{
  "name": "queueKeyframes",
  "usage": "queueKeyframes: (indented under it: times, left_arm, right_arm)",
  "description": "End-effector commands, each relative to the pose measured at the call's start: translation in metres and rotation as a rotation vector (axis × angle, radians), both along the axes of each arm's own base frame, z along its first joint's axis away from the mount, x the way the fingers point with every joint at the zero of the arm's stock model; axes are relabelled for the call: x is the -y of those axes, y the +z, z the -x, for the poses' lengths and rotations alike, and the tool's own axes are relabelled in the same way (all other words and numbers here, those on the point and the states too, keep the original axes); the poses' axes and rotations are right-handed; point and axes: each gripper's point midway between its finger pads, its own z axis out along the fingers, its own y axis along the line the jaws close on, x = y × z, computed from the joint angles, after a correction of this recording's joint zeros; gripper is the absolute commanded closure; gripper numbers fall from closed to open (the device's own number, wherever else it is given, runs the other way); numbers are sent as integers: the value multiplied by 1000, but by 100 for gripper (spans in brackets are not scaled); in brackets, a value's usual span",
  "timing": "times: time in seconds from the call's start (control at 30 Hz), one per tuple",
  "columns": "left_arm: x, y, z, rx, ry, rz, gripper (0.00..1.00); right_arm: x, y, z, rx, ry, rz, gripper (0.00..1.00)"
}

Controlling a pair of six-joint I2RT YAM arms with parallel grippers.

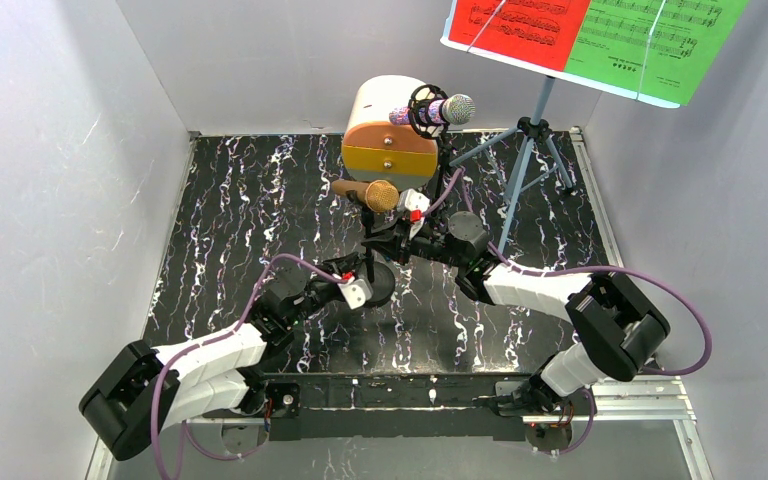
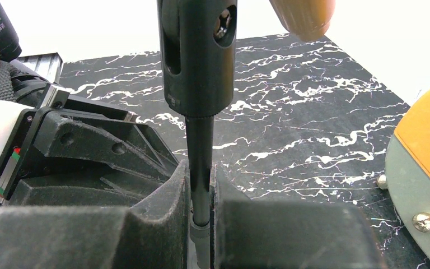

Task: Pack up the instrument practice props
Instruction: Unscrew the knob on the microphone stand.

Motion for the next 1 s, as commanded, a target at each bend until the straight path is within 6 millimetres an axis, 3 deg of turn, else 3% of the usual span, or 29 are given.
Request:
queueKeyframes:
  times: [0.0, 0.3, 0.57, 0.8, 0.97]
  left_arm:
    - [4, 4, 1, -67, 13, 66, 100]
    - [17, 5, 6, -362, 49, 185, 100]
    - [35, -14, 7, -807, 91, 395, 100]
    - [25, 9, 1, -964, 102, 664, 100]
    - [32, 14, 1, -1172, 132, 801, 100]
  right_arm:
    - [-5, 0, 6, 26, 31, -14, 99]
    - [0, 2, 9, 41, 23, -24, 99]
    - [1, -3, 13, 47, 35, -28, 99]
    - [1, -10, 10, 78, 26, -11, 99]
    - [-2, -14, 11, 69, 32, -4, 99]
